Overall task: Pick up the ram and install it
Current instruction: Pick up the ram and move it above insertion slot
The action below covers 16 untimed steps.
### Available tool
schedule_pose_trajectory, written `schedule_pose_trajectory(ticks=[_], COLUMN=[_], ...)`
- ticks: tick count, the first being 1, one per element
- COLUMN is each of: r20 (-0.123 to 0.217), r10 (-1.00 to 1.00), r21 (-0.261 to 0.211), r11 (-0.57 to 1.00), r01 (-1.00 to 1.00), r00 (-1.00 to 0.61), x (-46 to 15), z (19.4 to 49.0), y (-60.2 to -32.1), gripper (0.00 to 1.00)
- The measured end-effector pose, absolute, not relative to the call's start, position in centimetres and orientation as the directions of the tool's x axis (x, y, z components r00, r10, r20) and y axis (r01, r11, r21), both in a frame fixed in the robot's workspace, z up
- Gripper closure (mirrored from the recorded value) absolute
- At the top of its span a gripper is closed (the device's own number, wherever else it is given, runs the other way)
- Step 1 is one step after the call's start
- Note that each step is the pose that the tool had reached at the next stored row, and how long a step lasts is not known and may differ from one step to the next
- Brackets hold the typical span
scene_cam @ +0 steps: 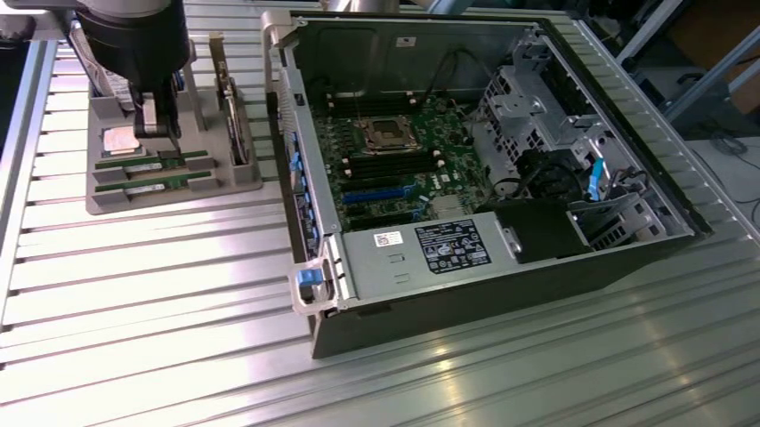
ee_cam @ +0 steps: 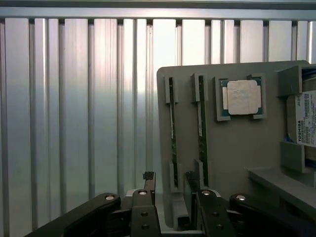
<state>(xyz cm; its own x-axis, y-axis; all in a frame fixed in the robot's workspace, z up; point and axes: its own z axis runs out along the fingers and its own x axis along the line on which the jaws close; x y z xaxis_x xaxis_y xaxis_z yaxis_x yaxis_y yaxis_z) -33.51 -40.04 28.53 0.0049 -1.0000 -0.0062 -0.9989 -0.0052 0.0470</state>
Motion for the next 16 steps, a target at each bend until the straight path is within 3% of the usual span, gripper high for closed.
schedule_pose_trajectory(ticks=[16], r20=[-0.006], r10=[-1.000], r21=[0.047], r11=[-0.005], r01=[-0.999], r00=[0.005], x=[-32.9], z=[26.1], y=[-40.0], gripper=[0.64])
